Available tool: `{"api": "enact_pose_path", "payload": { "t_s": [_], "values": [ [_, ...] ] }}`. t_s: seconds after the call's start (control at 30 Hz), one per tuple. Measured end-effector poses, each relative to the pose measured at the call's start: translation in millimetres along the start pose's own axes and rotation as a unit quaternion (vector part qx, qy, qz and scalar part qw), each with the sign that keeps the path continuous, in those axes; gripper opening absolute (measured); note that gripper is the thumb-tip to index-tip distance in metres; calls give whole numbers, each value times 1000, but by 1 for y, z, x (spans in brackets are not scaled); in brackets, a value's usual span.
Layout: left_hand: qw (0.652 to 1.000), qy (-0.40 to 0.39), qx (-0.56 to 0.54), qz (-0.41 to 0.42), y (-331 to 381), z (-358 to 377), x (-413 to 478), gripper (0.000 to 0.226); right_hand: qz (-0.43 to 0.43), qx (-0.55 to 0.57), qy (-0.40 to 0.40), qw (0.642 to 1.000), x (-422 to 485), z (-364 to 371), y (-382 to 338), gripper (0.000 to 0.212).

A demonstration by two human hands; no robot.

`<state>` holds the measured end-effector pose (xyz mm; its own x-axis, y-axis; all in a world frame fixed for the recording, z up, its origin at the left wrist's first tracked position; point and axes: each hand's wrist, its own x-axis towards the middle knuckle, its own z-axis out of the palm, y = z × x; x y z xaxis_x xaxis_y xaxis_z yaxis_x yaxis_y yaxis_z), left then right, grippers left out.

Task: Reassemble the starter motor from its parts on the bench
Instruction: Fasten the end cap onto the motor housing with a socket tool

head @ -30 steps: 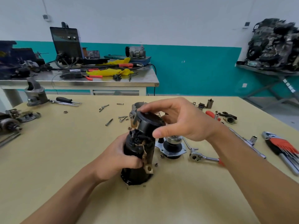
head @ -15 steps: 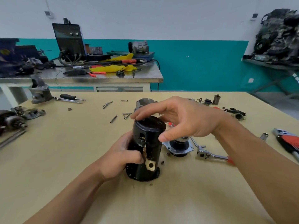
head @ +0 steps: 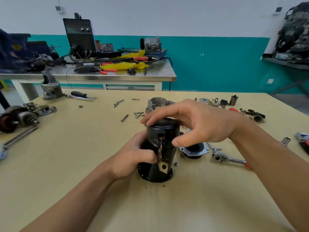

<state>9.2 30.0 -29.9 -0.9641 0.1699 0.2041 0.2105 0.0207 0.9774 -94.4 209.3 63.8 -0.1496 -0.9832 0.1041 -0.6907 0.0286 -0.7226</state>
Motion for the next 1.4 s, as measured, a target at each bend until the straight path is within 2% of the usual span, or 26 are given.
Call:
{"api": "enact_pose_path", "payload": {
  "t_s": [0.3, 0.53, 0.77, 1.0, 1.2, 1.4],
  "values": [
    [1000, -10, -6, 1, 1, 1, 1, 56, -8, 12, 46, 999, -9, 9, 10, 54],
    [999, -27, -26, 5, 2, 1, 4, 39, -44, 24, 161, 986, -11, 39, 24, 58],
    [994, -16, -107, -25, -2, -6, 0, 58, -80, 39, 211, 973, -8, 48, 33, 61],
    [992, 15, -124, -18, -4, -3, 1, 78, -110, 5, 244, 963, -4, 59, 38, 56],
    [988, 43, -150, -8, -11, -1, 1, 56, -158, -2, 310, 938, 3, 73, 40, 53],
    [988, 38, -150, 0, -10, -1, 2, 53, -194, -25, 326, 925, 10, 74, 42, 49]
  ]
}}
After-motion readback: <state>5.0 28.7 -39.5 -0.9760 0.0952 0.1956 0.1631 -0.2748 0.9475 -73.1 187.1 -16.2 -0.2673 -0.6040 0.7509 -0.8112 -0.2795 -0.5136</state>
